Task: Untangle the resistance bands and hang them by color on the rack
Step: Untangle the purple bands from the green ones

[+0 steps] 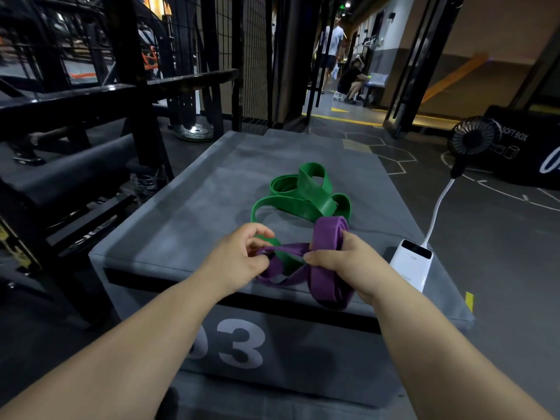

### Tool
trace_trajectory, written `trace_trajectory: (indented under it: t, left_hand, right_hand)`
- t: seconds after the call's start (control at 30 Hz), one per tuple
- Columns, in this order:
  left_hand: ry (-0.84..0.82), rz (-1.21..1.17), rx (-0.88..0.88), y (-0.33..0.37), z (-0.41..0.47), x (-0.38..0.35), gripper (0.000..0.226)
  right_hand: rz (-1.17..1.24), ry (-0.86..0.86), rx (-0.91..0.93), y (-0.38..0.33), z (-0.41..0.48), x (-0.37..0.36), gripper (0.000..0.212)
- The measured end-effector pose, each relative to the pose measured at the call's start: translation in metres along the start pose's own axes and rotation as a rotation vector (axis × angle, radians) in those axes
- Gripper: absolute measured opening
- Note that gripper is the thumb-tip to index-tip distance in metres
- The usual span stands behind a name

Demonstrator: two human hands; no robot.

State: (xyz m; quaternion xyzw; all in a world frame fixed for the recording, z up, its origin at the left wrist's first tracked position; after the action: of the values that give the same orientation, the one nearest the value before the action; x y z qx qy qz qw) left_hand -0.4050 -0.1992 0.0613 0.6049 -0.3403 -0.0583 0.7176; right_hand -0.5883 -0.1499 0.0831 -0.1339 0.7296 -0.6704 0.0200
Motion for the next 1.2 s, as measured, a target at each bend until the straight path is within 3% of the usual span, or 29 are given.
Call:
trace_trajectory:
  t: [0.23, 0.37, 0.57, 0.67, 0.83, 1.07, 1.2]
  left_hand:
    - [-0.003, 0.541, -0.007, 0.003, 0.004, -0.005, 0.018]
    - [-0.059, 0.551, -0.007, 0.002, 0.004, -0.009, 0.026]
    - [-0.347, 0.389, 0.043, -0.012, 0.001, -0.018, 0.048]
    - [-0.247, 0.276, 0.017, -0.011, 0.002, -0.015, 0.042]
    - [0.043, 0.432, 0.089, -0.008, 0.002, 0.013, 0.019]
    - [0.131, 0.499, 0.325, -0.042, 0.001, 0.039, 0.01]
    - [0.201, 0.477, 0.463, -0.043, -0.003, 0.053, 0.017]
  right_hand:
    - [0.032, -0.003, 0.012, -0.003, 0.001, 0.002, 0.014]
    - [0.081, 0.013, 0.003, -0.002, 0.0, 0.002, 0.014]
    - [0.186, 0.073, 0.023, 0.0, -0.001, 0.012, 0.012]
    - [0.233, 0.054, 0.03, -0.002, -0.003, 0.013, 0.013]
    - [0.514, 0.022, 0.14, -0.013, -0.009, 0.024, 0.017]
    - [0.635, 0.084, 0.242, -0.017, -0.017, 0.052, 0.014]
    - [0.67, 0.131, 0.272, -0.014, -0.018, 0.071, 0.018]
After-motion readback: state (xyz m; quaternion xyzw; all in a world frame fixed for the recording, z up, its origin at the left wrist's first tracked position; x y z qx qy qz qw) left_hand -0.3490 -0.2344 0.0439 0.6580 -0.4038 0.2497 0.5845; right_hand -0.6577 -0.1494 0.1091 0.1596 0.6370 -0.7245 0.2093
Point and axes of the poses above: each hand's wrist, its own z-axis towards the middle knuckle, its own x-axis out of the back of the hand, y = z × x, the point moved 6 cm from there along z, towards the middle knuckle, and after that the axes turned 15 degrees about -y, right-handed, at the moved point
